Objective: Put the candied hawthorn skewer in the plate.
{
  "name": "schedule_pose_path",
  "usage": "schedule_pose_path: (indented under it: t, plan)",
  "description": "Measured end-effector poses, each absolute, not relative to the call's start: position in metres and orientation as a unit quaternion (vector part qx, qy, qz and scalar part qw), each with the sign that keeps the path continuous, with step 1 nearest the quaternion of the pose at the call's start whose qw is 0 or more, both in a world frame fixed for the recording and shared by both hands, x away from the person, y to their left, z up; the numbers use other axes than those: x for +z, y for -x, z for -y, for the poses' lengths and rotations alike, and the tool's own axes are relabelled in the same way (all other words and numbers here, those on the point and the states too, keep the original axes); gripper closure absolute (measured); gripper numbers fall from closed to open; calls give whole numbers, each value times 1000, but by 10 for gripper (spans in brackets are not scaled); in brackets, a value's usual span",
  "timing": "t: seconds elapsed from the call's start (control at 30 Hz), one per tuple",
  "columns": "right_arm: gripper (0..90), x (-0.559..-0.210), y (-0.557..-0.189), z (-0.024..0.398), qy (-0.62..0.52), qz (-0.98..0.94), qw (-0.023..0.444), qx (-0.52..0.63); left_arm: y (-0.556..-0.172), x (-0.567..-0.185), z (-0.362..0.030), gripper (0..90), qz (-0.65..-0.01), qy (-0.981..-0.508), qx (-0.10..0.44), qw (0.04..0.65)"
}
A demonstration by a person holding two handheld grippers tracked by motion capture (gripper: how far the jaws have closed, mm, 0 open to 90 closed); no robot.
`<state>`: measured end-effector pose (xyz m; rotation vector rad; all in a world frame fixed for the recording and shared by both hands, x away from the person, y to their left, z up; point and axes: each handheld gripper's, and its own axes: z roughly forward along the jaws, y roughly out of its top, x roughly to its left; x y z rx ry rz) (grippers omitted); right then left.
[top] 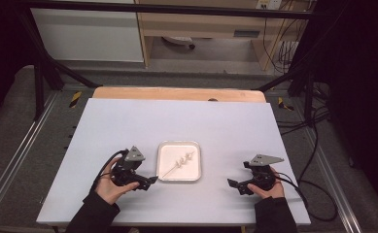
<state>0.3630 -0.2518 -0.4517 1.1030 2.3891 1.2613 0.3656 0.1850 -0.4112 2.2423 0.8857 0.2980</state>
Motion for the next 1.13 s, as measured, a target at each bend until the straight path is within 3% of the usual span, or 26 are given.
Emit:
schedule_pose_path:
  t: [0.6, 1.13]
  plan:
    - [7, -453, -362, 251, -378, -816, 108, 425, -346, -442, -253, 68, -378, -838, 133, 370]
    - [7, -456, -362, 248, -376, -822, 103, 415, -345, -449, -264, 70, -381, -836, 131, 373]
